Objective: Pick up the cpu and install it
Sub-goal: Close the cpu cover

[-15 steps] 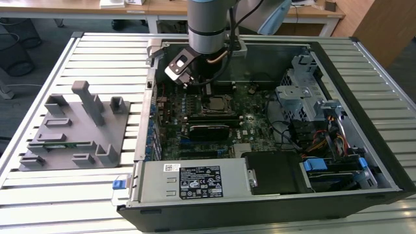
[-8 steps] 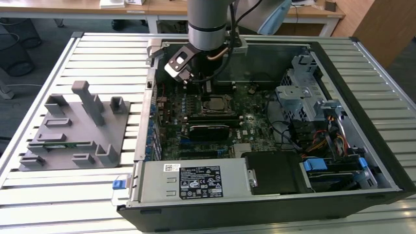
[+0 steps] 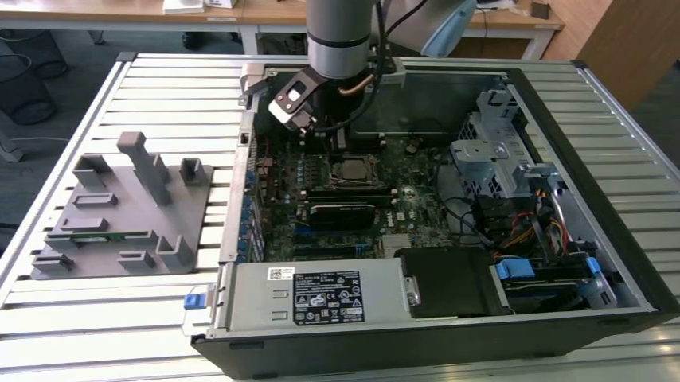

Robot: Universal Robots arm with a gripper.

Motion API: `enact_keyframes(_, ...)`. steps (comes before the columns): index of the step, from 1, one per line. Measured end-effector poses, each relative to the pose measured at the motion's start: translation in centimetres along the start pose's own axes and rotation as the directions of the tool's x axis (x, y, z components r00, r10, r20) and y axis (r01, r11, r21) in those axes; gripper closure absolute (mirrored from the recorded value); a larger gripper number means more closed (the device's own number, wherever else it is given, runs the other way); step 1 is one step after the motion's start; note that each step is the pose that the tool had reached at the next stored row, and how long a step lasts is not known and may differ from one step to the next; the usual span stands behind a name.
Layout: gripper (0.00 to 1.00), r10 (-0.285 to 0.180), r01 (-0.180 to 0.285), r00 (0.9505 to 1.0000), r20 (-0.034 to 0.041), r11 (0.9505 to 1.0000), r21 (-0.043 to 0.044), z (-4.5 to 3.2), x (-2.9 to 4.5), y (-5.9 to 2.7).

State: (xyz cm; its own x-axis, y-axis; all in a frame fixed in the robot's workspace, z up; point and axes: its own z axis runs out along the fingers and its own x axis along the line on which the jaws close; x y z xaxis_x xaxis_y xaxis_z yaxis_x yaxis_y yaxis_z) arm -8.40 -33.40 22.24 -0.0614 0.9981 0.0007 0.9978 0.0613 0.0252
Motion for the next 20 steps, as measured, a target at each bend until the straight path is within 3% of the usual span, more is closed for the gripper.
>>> enact_keyframes(5,0.89,0.000,0.000,1.0000,0.0003,1.0000,-0.0001,-0.14,0.00,0.01)
enact_keyframes(12,0.89,0.000,0.000,1.0000,0.0005,1.0000,0.0000,1.04,-0.16,-0.04)
enact_keyframes(20,0.89,0.000,0.000,1.0000,0.0005,1.0000,0.0000,1.86,-0.16,-0.06)
